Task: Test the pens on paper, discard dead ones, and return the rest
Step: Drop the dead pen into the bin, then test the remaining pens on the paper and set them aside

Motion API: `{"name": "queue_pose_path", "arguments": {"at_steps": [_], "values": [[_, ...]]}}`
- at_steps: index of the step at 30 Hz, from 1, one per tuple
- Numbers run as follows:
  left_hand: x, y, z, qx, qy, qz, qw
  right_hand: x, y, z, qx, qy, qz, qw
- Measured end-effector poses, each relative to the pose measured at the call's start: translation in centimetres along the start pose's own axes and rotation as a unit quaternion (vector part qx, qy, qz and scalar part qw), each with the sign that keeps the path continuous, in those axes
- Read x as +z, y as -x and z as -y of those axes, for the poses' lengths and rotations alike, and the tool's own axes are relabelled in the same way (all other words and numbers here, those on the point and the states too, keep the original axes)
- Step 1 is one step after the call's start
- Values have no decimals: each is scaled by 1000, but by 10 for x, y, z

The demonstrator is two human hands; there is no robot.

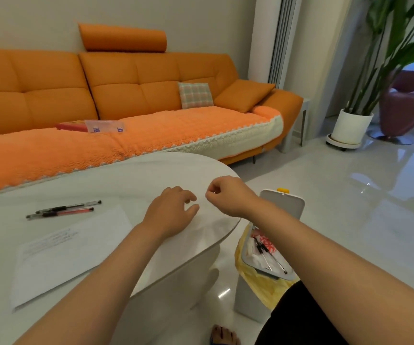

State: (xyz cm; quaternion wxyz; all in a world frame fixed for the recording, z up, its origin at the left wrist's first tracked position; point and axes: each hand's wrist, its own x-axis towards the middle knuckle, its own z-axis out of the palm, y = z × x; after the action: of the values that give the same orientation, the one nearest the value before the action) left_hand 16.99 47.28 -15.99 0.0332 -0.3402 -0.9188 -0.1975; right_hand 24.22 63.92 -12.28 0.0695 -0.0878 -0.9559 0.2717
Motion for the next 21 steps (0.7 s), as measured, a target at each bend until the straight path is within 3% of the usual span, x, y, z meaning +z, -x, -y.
{"name": "queue_pose_path", "arguments": {"at_steps": [11, 17, 21], "values": [[-99, 112, 159, -163, -6, -67, 984, 111, -40, 186, -154, -15, 127, 980], [-139, 184, 233, -234, -50, -86, 967, 181, -37, 275, -262, 8, 213, 941], [-158, 221, 263, -258, -53, -58, 963, 219, -34, 314, -324, 34, 227, 918]]}}
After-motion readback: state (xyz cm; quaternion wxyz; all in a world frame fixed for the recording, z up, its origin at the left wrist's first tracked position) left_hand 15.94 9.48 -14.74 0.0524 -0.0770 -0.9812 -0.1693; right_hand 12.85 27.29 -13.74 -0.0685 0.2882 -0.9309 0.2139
